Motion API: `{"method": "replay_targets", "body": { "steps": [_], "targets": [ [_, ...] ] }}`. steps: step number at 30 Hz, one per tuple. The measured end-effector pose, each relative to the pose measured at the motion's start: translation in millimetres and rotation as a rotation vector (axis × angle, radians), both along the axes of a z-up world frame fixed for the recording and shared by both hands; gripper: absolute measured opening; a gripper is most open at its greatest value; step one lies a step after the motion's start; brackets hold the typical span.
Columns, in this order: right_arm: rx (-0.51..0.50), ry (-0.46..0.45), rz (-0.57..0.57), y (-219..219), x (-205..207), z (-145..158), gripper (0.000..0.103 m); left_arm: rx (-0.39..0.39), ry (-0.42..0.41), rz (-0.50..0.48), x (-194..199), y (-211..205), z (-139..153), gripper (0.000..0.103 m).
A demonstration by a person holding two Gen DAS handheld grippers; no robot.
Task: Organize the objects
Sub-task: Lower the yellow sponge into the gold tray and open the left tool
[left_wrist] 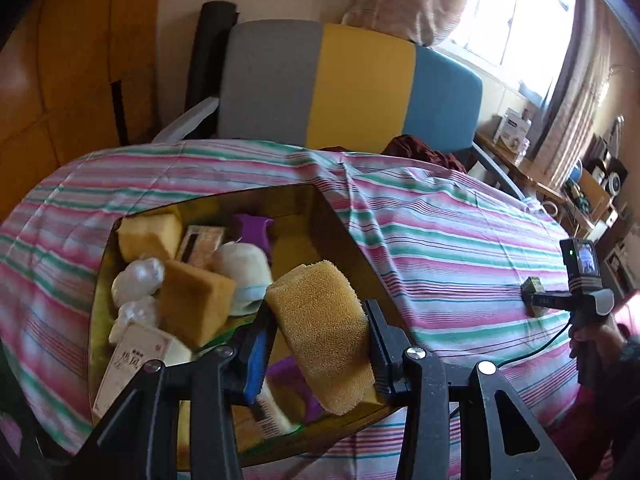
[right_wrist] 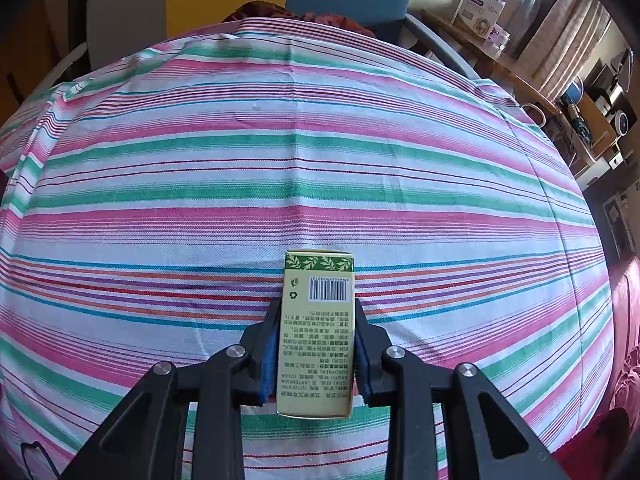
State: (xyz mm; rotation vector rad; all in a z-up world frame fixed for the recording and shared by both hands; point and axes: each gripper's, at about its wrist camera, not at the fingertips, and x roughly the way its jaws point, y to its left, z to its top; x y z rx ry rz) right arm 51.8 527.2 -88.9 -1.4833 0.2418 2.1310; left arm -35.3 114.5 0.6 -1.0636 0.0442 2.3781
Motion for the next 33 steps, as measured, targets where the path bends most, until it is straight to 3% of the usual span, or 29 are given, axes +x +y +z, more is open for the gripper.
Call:
{"method": "replay_targets", "body": {
  "steps": [5,9,18,24,33],
  "targets": [
    [0.003,-0.003,0.004,4,-3,-1,0.03,0.078,-0.072,0.103,-17,-53,-3,0.044],
    [0.01,-0.009,0.009,7,-6,-2,0.03,0.107,-0.121,0.121,-29,-72,-11,0.044],
    [0.011,-0.01,0.009,7,-6,-2,0.03,0.075,-0.171,0.028,-41,-24,-30,0.044],
    [0.011,-0.01,0.009,10,-8,-3,0.03,0.034,-0.184,0.016,-55,3,-44,0.045],
    [0.016,-0.012,0.01,11,-7,-4,0.03,-0.029,-0.187,0.049,-57,2,-61,0.06]
  ]
}}
